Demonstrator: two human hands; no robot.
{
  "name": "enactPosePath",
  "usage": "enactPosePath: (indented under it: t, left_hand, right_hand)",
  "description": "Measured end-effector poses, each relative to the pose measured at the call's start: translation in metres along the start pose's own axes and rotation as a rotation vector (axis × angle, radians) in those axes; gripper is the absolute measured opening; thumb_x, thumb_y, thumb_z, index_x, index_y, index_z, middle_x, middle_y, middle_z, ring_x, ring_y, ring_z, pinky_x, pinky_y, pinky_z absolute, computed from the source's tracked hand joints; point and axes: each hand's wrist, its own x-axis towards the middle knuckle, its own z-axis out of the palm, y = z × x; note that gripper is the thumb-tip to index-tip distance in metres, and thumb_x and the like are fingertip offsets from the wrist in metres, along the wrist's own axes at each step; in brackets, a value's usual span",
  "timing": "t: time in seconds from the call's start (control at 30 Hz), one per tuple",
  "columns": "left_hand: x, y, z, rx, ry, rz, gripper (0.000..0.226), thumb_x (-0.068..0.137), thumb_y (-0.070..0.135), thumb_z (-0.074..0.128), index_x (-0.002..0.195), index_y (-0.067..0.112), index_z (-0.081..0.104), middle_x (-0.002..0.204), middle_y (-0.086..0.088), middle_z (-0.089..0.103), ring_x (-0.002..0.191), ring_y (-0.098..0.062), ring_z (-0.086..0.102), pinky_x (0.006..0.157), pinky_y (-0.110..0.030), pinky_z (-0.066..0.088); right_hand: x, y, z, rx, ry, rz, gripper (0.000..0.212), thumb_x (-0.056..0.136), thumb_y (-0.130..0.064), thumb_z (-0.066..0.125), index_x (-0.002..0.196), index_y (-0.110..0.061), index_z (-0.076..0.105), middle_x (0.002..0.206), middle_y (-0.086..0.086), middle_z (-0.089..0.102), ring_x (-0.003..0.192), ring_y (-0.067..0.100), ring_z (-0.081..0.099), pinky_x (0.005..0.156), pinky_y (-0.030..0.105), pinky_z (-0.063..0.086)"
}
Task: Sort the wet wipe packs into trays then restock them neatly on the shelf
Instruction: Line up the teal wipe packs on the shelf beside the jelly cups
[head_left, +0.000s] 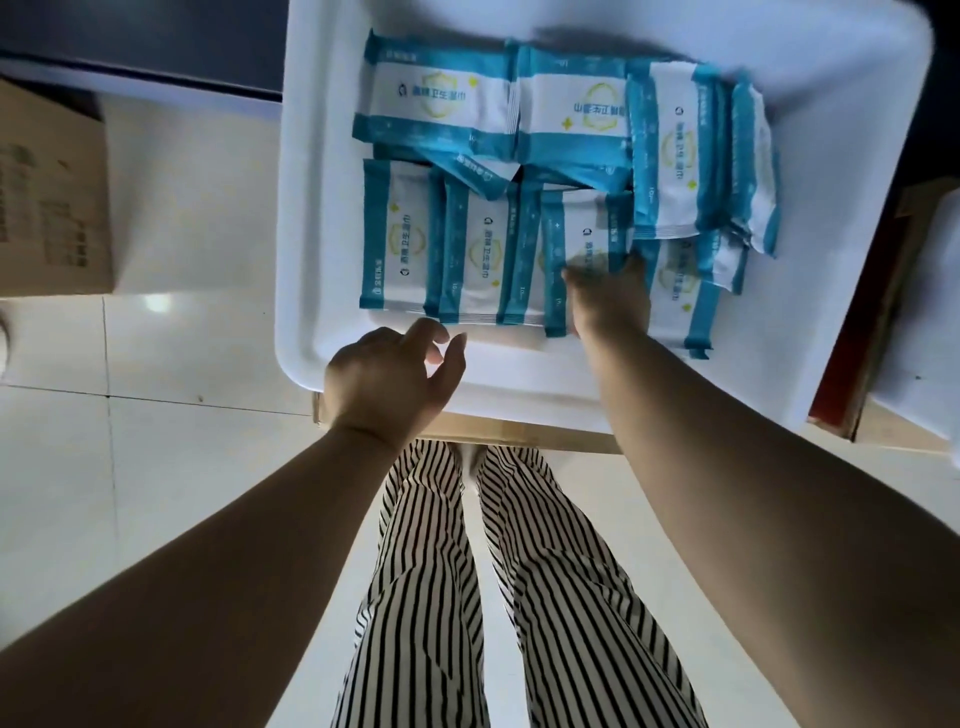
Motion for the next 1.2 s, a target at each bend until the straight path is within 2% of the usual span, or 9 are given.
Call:
enactPosePath:
  t: [0.2, 0.3, 0.43, 0.6, 0.7, 0.8, 0.9, 1.03, 1.2]
  left_hand:
    - [-0.002, -0.001, 0.006, -0.023, 0.069, 0.021, 0.034, 0.083, 0.038, 0.049, 0.062, 0.018, 0.066, 0.049, 0.008, 0.062, 0.042, -0.015, 0.058, 0.050, -0.013, 0.024]
    - [-0.002, -0.001, 0.004, -0.047, 0.090, 0.031, 0.034, 0.083, 0.039, 0.049, 0.062, 0.018, 0.066, 0.049, 0.008, 0.062, 0.042, -0.015, 0.058, 0.049, -0.013, 0.025]
    - [-0.001, -0.001, 0.002, -0.078, 0.061, 0.031, 0.038, 0.084, 0.043, 0.046, 0.065, 0.017, 0.067, 0.050, 0.008, 0.063, 0.042, -0.014, 0.059, 0.049, -0.013, 0.027]
    - [0.011, 0.005, -0.010, -0.145, -0.244, -0.144, 0.050, 0.092, 0.053, 0.033, 0.104, 0.015, 0.062, 0.081, -0.003, 0.072, 0.078, -0.023, 0.069, 0.062, -0.029, 0.049]
    - [0.040, 0.006, -0.021, -0.259, -0.368, -0.285, 0.048, 0.095, 0.050, 0.032, 0.115, 0.013, 0.053, 0.092, -0.005, 0.070, 0.088, -0.024, 0.065, 0.079, -0.037, 0.052]
    - [0.083, 0.001, -0.018, -0.267, -0.322, -0.322, 0.048, 0.094, 0.052, 0.034, 0.105, 0.011, 0.056, 0.095, -0.006, 0.067, 0.083, -0.026, 0.064, 0.073, -0.033, 0.048]
    - [0.126, -0.008, -0.005, -0.469, -0.330, -0.594, 0.053, 0.093, 0.055, 0.036, 0.101, 0.006, 0.056, 0.095, -0.005, 0.065, 0.080, -0.023, 0.061, 0.064, -0.030, 0.047]
    - [0.159, -0.006, 0.001, -1.143, -0.252, -1.256, 0.041, 0.089, 0.052, 0.048, 0.102, 0.013, 0.053, 0.089, -0.002, 0.061, 0.074, -0.014, 0.056, 0.060, -0.024, 0.049]
    - [0.174, 0.001, 0.015, -1.350, -0.104, -1.478, 0.042, 0.084, 0.047, 0.061, 0.108, 0.013, 0.054, 0.091, 0.000, 0.062, 0.064, -0.009, 0.053, 0.044, -0.022, 0.043]
  right_hand:
    - [-0.006, 0.004, -0.008, 0.081, -0.127, 0.095, 0.042, 0.078, -0.032, 0.073, 0.111, -0.011, 0.058, 0.103, 0.003, 0.064, 0.086, 0.019, 0.057, 0.075, 0.025, 0.043]
    - [-0.011, 0.004, -0.009, 0.261, -0.191, 0.172, 0.037, 0.081, -0.022, 0.071, 0.113, -0.009, 0.058, 0.100, 0.001, 0.059, 0.089, 0.018, 0.053, 0.085, 0.025, 0.043]
    - [-0.024, 0.011, -0.016, 0.396, -0.248, 0.238, 0.022, 0.077, -0.012, 0.071, 0.087, -0.023, 0.055, 0.109, 0.008, 0.064, 0.108, 0.028, 0.057, 0.099, 0.045, 0.044]
    - [-0.052, 0.012, -0.049, 0.273, -0.485, 0.022, 0.017, 0.080, 0.003, 0.063, 0.089, 0.003, 0.049, 0.097, 0.010, 0.064, 0.099, 0.025, 0.059, 0.095, 0.042, 0.044]
    - [-0.052, 0.005, -0.066, 0.247, -0.686, -0.026, 0.026, 0.081, -0.002, 0.063, 0.102, -0.015, 0.058, 0.093, 0.005, 0.066, 0.090, 0.021, 0.062, 0.086, 0.039, 0.050]
    - [-0.039, -0.009, -0.080, 0.308, -0.758, -0.026, 0.026, 0.083, 0.002, 0.057, 0.103, -0.016, 0.059, 0.091, 0.004, 0.065, 0.085, 0.019, 0.063, 0.070, 0.033, 0.050]
    - [-0.021, -0.024, -0.085, 0.278, -0.766, -0.083, 0.034, 0.085, 0.007, 0.052, 0.113, -0.012, 0.057, 0.098, 0.006, 0.066, 0.089, 0.021, 0.062, 0.073, 0.032, 0.049]
    - [-0.004, -0.036, -0.083, 0.415, -0.838, -0.087, 0.036, 0.086, 0.010, 0.046, 0.107, -0.015, 0.059, 0.094, 0.001, 0.070, 0.082, 0.016, 0.065, 0.072, 0.025, 0.051]
    - [0.005, -0.022, -0.072, 0.663, -0.595, 0.010, 0.019, 0.084, 0.001, 0.055, 0.090, -0.013, 0.066, 0.078, 0.001, 0.071, 0.076, 0.017, 0.063, 0.070, 0.025, 0.052]
